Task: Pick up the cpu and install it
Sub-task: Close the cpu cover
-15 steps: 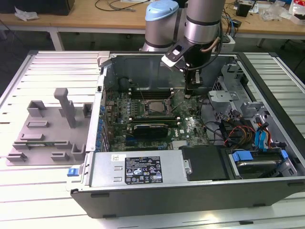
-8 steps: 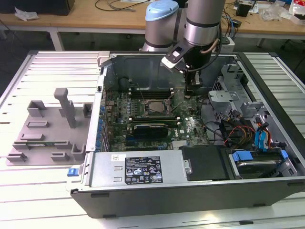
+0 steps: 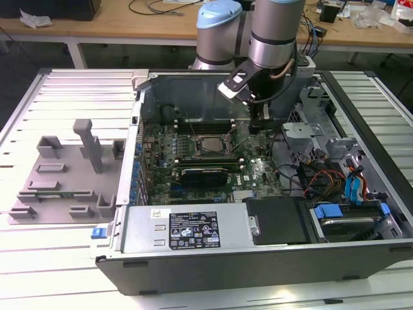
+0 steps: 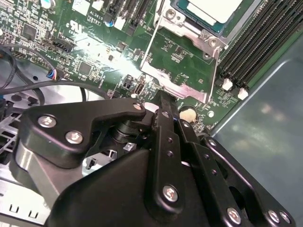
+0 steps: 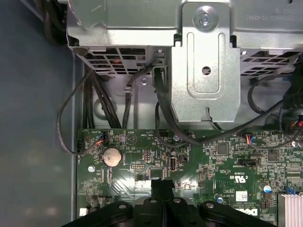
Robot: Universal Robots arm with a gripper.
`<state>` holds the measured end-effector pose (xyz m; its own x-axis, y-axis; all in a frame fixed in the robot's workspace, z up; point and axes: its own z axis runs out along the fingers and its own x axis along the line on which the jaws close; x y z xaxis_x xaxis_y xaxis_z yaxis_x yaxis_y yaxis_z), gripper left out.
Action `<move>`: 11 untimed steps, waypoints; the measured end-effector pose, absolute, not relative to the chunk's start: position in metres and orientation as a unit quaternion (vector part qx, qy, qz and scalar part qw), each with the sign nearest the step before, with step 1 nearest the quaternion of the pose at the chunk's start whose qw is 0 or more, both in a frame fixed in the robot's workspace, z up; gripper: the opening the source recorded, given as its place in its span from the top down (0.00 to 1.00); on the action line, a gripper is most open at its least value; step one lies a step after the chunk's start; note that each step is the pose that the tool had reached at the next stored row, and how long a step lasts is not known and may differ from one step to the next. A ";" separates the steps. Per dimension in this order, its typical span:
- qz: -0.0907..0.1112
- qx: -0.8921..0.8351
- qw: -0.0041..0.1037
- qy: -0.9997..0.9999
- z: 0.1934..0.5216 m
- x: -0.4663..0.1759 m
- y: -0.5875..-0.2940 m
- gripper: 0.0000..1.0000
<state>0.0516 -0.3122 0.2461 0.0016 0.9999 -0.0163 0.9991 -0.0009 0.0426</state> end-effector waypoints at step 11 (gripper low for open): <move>0.009 0.708 0.021 0.706 0.245 0.045 -0.311 0.89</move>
<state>0.0451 -0.3105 0.2451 0.0027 0.9999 -0.0162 0.9991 -0.0020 0.0430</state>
